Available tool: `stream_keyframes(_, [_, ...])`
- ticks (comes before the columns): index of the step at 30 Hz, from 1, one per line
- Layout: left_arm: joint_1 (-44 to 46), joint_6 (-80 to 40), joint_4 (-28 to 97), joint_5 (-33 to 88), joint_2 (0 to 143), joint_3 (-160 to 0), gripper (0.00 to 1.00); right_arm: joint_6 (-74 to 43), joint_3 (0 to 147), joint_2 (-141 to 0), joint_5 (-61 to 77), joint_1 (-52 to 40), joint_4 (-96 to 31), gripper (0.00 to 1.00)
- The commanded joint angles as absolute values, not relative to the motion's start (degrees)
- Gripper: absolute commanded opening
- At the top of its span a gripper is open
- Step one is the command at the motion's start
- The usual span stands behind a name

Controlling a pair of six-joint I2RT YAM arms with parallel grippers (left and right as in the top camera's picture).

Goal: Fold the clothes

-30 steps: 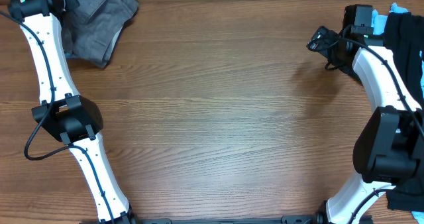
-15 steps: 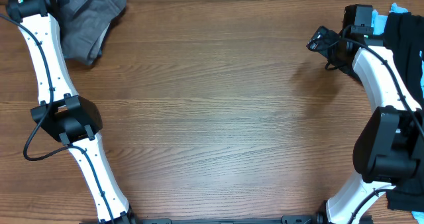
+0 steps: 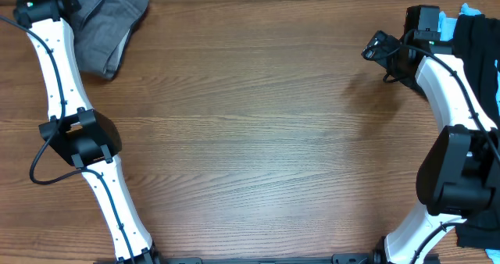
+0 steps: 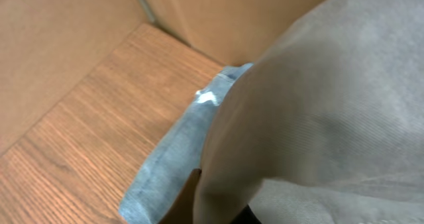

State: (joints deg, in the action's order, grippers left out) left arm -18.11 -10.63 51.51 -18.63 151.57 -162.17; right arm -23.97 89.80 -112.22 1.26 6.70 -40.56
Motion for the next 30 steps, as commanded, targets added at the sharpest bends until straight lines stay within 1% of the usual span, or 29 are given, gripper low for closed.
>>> stream_keyframes(1, [-19.49, -11.84, 50.92, -25.17, 153.27, -163.94, 0.08, -24.08, 90.98, -110.69, 1.39, 6.46, -40.36, 1.0])
stream_keyframes(4, [-20.32, -11.86, 51.96, -25.67, 153.77, -163.92, 0.08, -24.08, 90.98, -110.69, 1.39, 6.46, -40.36, 1.0])
stream_keyframes(11, [-22.09, -11.84, 53.41, -25.78, 155.15, -163.85, 0.15, -24.05, 90.98, -110.69, 1.39, 6.46, -40.36, 1.0])
stream_keyframes(12, [-22.24, -11.86, 53.41, -25.91, 155.15, -163.85, 0.19, -24.08, 90.98, -110.69, 1.39, 6.46, -40.36, 1.0])
stream_keyframes(13, [-22.39, -11.86, 53.39, -25.91, 155.15, -163.85, 0.32, -24.05, 90.98, -110.69, 1.39, 6.46, -40.36, 1.0])
stream_keyframes(14, [-22.5, -11.84, 53.34, -25.91, 155.15, -163.85, 0.49, -24.08, 90.98, -110.69, 1.39, 6.46, -40.36, 1.0])
stream_keyframes(15, [-22.59, -11.84, 53.36, -25.91, 155.15, -163.85, 0.52, -24.08, 90.98, -110.69, 1.39, 6.46, -40.36, 1.0])
stream_keyframes(20, [-22.41, -11.86, 53.34, -25.76, 155.06, -163.87, 0.57, -24.05, 90.98, -110.69, 1.39, 6.46, -40.36, 1.0])
stream_keyframes(27, [-20.1, -11.84, 51.94, -25.21, 154.43, -165.42, 0.57, -24.05, 90.98, -110.69, 1.39, 6.46, -40.36, 1.0])
stream_keyframes(28, [-19.7, -11.84, 51.4, -24.45, 154.39, -165.6, 0.55, -24.05, 90.98, -110.69, 1.39, 6.46, -40.36, 1.0])
stream_keyframes(30, [-18.85, -11.84, 49.82, -21.02, 154.39, -165.62, 0.46, -24.08, 90.98, -110.69, 1.39, 6.46, -40.36, 1.0])
